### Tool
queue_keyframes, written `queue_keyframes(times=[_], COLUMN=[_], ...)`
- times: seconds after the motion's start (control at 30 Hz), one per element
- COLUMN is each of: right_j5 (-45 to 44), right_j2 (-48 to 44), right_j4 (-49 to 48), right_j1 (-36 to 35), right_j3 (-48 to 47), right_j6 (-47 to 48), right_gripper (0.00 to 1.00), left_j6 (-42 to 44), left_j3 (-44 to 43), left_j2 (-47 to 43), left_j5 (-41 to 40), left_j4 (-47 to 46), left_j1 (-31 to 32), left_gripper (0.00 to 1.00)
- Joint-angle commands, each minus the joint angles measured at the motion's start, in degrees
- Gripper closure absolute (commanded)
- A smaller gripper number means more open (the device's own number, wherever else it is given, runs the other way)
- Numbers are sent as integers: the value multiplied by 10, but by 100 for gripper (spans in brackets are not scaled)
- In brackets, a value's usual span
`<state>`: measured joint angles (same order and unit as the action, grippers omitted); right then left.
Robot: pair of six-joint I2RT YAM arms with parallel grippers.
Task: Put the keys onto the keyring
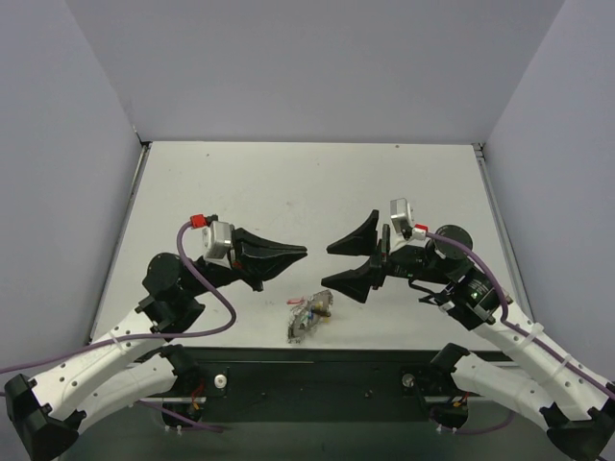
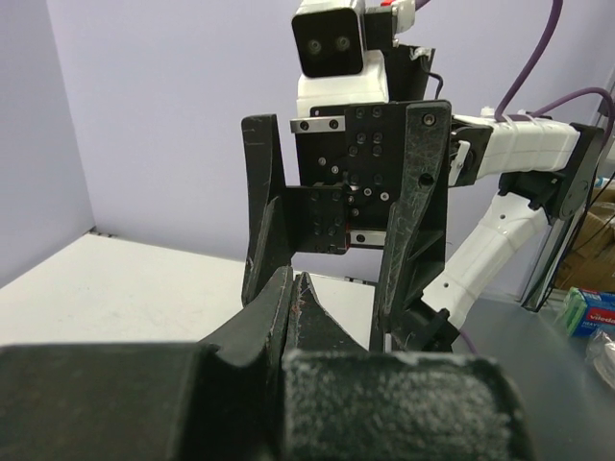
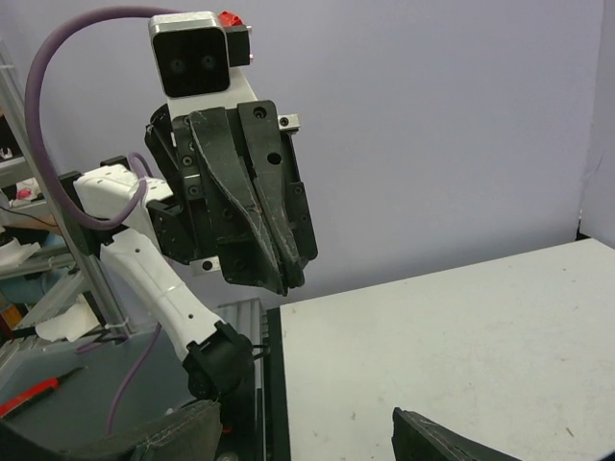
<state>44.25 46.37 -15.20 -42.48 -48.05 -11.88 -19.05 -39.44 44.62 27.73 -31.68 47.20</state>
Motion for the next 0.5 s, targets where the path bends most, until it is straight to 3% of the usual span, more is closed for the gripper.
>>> queue_keyframes(times=[0.0,0.47], right_j5=[9,-24], right_j2=[-2,27], right_j4=[-39,-18], right_j1=[-4,3], right_j3=[-21,9], right_j6=[5,12], right_gripper=[30,29], left_j6=[4,17], left_j3=[-28,-16], left_j2=[-9,-16], left_j5=[4,-14], left_j4=[-39,8], left_j1=[2,1], left_gripper=[100,100])
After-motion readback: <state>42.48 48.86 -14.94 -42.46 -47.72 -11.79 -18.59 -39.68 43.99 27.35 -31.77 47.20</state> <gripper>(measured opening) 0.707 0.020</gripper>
